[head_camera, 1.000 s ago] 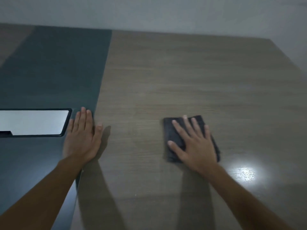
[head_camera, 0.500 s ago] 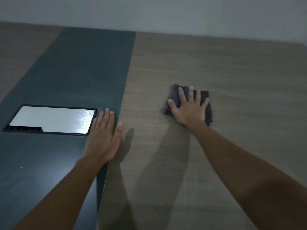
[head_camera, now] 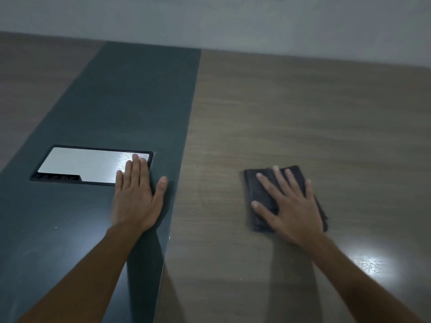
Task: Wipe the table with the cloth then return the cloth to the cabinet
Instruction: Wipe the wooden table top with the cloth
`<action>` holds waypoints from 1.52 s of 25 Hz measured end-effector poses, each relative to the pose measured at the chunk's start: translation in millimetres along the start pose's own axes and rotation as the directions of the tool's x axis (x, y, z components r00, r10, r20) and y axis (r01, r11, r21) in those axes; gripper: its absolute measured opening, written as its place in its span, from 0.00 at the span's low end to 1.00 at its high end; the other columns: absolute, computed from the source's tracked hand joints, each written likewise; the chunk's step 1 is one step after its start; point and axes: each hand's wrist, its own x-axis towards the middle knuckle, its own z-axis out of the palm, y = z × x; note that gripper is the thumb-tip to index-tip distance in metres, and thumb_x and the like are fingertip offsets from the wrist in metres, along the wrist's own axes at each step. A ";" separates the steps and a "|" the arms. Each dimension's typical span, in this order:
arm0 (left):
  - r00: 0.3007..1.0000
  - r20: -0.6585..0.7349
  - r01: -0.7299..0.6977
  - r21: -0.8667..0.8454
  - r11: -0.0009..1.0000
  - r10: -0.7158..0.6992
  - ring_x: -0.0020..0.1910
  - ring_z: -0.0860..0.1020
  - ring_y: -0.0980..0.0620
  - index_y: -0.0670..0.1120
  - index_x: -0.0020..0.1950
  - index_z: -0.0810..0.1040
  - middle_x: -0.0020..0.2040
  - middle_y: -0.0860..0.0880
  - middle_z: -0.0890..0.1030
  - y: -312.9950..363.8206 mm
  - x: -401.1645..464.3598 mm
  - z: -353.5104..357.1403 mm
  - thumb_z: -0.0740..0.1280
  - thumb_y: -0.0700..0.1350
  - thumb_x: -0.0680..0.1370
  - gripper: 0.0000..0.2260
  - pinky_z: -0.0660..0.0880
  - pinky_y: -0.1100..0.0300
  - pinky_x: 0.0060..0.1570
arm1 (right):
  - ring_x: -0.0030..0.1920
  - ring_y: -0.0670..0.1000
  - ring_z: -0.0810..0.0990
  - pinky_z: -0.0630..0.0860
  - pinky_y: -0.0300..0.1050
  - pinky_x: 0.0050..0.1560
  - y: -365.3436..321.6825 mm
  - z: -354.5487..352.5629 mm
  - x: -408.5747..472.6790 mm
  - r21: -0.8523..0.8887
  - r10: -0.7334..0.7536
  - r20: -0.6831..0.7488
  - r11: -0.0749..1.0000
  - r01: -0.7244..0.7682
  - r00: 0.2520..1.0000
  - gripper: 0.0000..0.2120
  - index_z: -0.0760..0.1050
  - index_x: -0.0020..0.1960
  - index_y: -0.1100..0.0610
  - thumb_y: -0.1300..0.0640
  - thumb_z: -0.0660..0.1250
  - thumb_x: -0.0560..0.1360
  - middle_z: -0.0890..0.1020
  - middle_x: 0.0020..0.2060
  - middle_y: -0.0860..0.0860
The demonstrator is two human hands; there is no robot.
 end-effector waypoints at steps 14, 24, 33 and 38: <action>0.999 -0.049 -0.013 -0.042 0.999 0.011 0.79 0.36 0.51 0.43 0.80 0.38 0.81 0.46 0.37 2.8 -1.3 1.4 0.32 0.64 0.79 0.36 0.37 0.51 0.78 | 0.82 0.62 0.40 0.40 0.71 0.77 -150.7 12.8 143.5 -0.004 -0.051 0.100 0.999 0.052 0.994 0.32 0.42 0.82 0.37 0.31 0.41 0.81 0.42 0.83 0.57; 0.997 -0.021 -0.078 -0.068 0.995 0.077 0.79 0.34 0.53 0.44 0.81 0.39 0.80 0.47 0.36 -16.5 5.2 -8.1 0.31 0.64 0.79 0.35 0.36 0.52 0.78 | 0.83 0.60 0.42 0.40 0.72 0.77 -148.1 11.6 146.5 -0.005 -0.053 0.064 0.999 0.054 0.997 0.34 0.44 0.82 0.37 0.28 0.38 0.78 0.45 0.84 0.54; 0.997 0.009 -0.070 -0.087 0.994 0.071 0.78 0.32 0.53 0.44 0.80 0.37 0.80 0.47 0.34 -19.2 3.7 -8.0 0.26 0.67 0.75 0.39 0.36 0.51 0.78 | 0.83 0.58 0.43 0.39 0.69 0.79 -160.7 15.8 84.9 0.028 -0.148 0.045 0.989 0.147 0.988 0.32 0.44 0.83 0.38 0.32 0.41 0.81 0.46 0.84 0.53; 0.997 0.013 -0.078 -0.097 0.992 0.080 0.78 0.31 0.52 0.45 0.80 0.35 0.79 0.47 0.33 -15.3 3.1 -11.9 0.23 0.69 0.72 0.42 0.36 0.51 0.78 | 0.83 0.57 0.42 0.38 0.70 0.78 -156.0 12.0 106.9 -0.012 -0.096 0.077 0.995 0.097 0.992 0.32 0.43 0.82 0.37 0.32 0.39 0.80 0.44 0.84 0.53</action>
